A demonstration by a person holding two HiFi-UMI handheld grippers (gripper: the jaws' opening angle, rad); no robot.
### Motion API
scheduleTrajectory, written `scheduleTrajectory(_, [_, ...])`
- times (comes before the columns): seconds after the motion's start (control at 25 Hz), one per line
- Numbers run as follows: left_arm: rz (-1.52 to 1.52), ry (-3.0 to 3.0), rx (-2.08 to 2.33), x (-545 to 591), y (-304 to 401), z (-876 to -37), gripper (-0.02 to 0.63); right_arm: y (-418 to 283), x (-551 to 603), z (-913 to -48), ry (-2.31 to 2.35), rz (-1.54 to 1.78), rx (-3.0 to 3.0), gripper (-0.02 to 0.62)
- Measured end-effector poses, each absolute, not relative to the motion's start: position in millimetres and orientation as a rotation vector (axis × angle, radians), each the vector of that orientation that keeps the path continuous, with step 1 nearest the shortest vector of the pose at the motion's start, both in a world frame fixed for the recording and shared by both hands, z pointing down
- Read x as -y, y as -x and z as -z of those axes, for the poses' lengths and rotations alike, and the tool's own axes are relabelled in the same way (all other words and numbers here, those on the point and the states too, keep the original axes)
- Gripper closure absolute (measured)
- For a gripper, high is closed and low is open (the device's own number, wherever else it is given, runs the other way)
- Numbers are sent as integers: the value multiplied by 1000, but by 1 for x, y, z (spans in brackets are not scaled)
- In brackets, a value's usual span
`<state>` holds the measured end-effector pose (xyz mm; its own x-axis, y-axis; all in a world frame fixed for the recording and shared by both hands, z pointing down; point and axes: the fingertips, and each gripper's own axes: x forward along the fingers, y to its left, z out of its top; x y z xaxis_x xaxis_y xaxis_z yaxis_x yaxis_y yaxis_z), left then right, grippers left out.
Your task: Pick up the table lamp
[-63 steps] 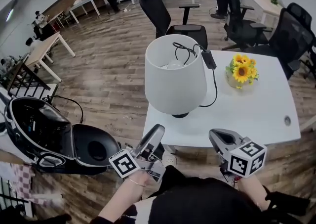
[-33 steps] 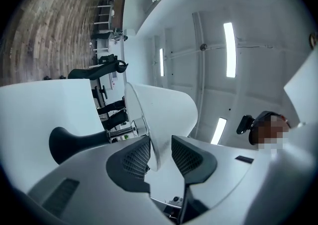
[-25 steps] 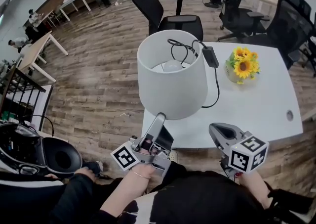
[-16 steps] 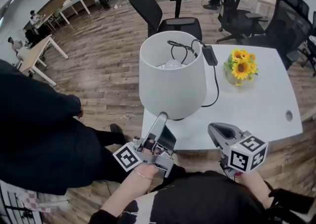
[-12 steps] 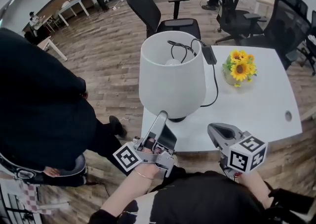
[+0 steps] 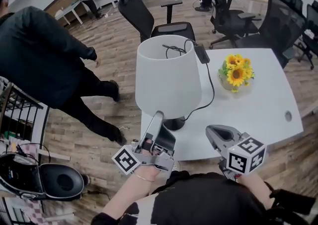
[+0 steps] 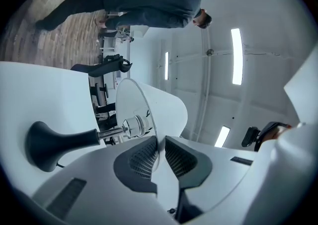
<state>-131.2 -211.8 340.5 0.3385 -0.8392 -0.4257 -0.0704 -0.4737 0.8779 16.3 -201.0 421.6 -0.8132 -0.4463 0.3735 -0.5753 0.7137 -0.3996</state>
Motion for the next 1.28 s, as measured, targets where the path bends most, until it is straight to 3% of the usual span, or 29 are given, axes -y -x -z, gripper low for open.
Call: scheduleTrajectory(1.28, [1158, -1777, 573, 283, 172, -326, 574, 74, 242, -427, -957, -827, 2643, 583])
